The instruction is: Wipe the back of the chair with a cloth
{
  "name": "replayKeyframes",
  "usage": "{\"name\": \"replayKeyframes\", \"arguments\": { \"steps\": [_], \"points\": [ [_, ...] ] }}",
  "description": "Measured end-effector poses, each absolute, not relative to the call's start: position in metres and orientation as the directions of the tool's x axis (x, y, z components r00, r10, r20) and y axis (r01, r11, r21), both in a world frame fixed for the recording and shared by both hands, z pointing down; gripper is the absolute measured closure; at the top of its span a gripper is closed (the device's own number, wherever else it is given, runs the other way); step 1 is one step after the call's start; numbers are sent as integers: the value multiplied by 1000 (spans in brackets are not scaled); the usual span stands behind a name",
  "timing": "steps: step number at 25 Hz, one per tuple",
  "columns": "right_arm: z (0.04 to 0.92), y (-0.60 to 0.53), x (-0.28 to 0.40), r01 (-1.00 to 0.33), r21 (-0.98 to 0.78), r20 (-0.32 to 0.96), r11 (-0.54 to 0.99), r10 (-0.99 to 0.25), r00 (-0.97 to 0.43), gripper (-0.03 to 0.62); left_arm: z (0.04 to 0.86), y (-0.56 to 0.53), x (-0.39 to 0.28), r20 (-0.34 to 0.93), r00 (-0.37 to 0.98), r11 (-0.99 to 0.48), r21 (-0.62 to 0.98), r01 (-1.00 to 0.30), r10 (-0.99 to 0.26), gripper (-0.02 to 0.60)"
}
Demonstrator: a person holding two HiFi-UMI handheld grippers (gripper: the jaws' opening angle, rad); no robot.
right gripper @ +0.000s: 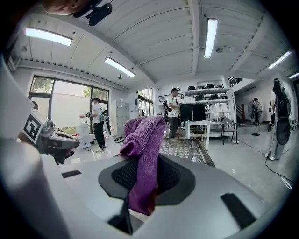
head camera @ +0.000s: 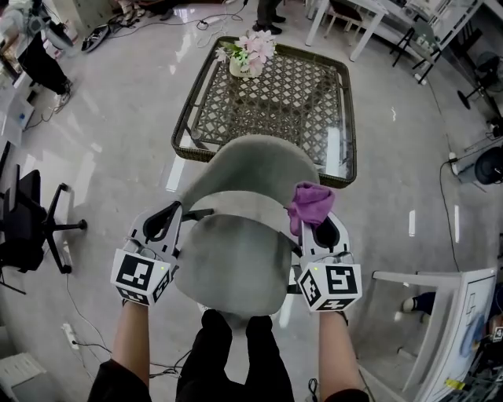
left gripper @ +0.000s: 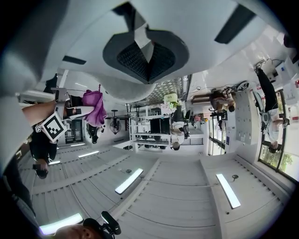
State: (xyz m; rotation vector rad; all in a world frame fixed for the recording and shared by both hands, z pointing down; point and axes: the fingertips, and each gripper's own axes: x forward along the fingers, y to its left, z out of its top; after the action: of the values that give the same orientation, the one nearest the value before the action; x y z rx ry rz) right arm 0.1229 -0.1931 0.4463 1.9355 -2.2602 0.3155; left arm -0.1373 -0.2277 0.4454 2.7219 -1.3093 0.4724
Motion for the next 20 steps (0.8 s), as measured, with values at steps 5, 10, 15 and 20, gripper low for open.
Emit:
{"name": "replayKeyframes", "arguments": {
  "steps": [5,10,15,20],
  "points": [
    [471,-199,128,-987,-55,255,150,-954,-159,500,473,-231,-133,322,582,-629,-59,-775,-747,572],
    [493,-217,125,-986,-58,254,155,-953,-165,500,506,-234,-137,337,568,-616,-45,-787,-751,572],
    [514,-240,113,-981,-65,249,182,-949,-192,500,529,-235,-142,353,568,-624,-59,-779,-743,572],
    [527,-266,82,-972,-64,245,227,-940,-236,500,540,-242,-167,381,540,-603,-59,-796,-750,572]
  ]
}}
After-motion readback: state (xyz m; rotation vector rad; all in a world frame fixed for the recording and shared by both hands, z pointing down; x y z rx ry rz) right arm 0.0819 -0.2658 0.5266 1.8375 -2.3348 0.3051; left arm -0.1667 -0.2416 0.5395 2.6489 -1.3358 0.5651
